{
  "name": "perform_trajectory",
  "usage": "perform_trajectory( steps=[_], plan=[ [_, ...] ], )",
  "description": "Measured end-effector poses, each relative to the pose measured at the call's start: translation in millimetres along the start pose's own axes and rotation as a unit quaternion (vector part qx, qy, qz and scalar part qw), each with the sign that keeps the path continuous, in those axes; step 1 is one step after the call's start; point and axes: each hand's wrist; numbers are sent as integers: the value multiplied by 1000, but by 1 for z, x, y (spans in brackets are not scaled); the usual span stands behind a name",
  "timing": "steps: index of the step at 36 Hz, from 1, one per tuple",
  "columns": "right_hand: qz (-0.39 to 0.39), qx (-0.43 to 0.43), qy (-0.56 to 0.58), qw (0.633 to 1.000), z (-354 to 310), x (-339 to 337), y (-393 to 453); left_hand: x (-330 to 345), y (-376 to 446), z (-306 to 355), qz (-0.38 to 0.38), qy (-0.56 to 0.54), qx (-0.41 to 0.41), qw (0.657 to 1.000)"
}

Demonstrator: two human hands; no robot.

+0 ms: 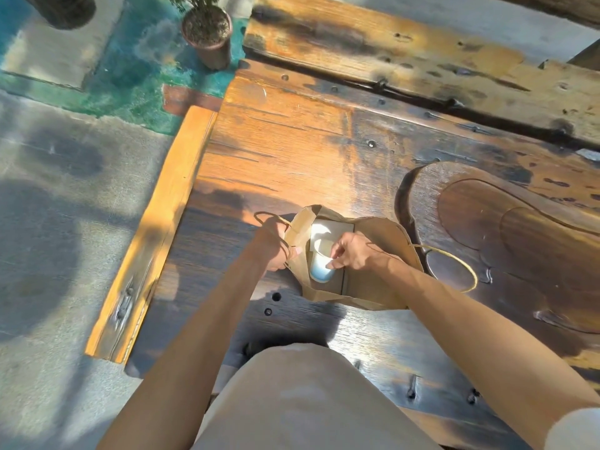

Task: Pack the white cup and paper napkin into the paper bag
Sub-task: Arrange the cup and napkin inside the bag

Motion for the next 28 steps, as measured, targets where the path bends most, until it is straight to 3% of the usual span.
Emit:
perform_trajectory(
  steps=[4, 8, 14, 21, 28],
  plan=[
    [32, -23, -128, 991, -2, 11, -3, 5, 2, -3, -6, -14, -1, 1000],
    [16, -95, -270, 958, -4, 22, -12, 6, 0, -1, -6, -30, 1, 1000],
    [26, -133, -361, 923, -2, 38, -11, 10, -1, -3, 3, -43, 23, 999],
    [1, -160, -344, 925, 2, 45, -12, 10, -8, 3, -27, -72, -16, 997],
    [-13, -128, -302, 944, -4, 36, -19, 9, -7, 4, -19, -40, 23, 999]
  ],
)
Point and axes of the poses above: each hand's wrist, its own y-axis towards the middle knuckle, its own x-axis out of the palm, z = x × y, and after that the axes turned 7 degrees about -x, right-handed
